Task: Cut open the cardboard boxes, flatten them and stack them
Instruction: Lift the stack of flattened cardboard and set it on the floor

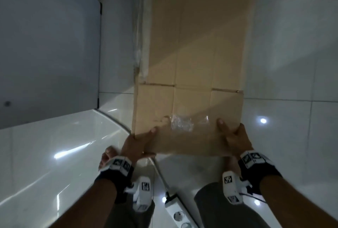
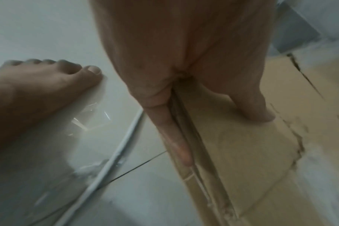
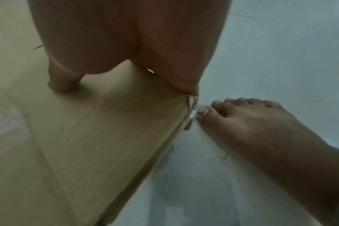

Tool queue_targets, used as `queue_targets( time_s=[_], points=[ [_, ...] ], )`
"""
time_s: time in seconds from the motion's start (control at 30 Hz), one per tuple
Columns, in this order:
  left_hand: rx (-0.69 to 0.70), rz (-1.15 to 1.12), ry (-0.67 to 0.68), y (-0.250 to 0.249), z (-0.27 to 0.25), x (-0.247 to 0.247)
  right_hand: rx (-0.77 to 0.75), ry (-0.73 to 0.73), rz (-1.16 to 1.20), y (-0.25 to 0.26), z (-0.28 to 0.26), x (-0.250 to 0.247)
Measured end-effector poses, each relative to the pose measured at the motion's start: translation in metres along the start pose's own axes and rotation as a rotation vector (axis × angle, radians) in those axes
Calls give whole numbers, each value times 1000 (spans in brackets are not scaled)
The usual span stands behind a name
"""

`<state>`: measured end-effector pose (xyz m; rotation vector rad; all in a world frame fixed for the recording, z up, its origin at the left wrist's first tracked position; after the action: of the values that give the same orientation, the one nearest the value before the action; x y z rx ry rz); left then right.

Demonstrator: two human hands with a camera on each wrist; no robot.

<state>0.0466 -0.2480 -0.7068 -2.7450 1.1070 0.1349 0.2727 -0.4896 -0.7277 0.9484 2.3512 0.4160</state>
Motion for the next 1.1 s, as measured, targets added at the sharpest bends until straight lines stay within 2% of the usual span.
queue_targets(
  time_s=[0.17,0.27,0.33,0.4,0.53,0.67,0.83,0.93,1.03,1.1],
  points=[
    [60,-113,47,-14,5,-7,31,-94,90,-8,-1,-12],
    [110,-64,-48,-18,2,-12,49,-79,117,-22,-12,-16],
    [234,70,-114,-21,3,-15,4,-30,109,-25,-16,-13],
    [327,216,-119,-19,5,-13,-115,11,34,-24,-18,-10],
    [384,317,-124,-17,1,-6,-240,22,-83,-13,-20,-17],
    [457,446,-191,-20,-4,-8,-342,83,-62,-19,-23,-19],
    [692,721,-240,-7,-17,-7,-449,66,-245,-30,-32,-18],
    [751,885,-236,2,-22,-14,-500,69,-348,-31,-38,-13],
    [888,1139,-351,10,-25,-17,-547,96,-474,-30,-46,-5],
    [982,1347,-443,19,-19,-11,-607,65,-575,-38,-48,0]
  ],
)
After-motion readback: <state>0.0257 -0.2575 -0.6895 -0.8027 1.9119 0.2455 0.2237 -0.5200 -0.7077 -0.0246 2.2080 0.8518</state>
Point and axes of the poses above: each hand's wrist, its own z-axis towards the middle knuckle, its own x-axis out of the palm, y = z × x, the point moved 3 cm from there along z, towards the middle knuckle, and after that the axes turned 6 degrees about -x, right-handed, at the moved point
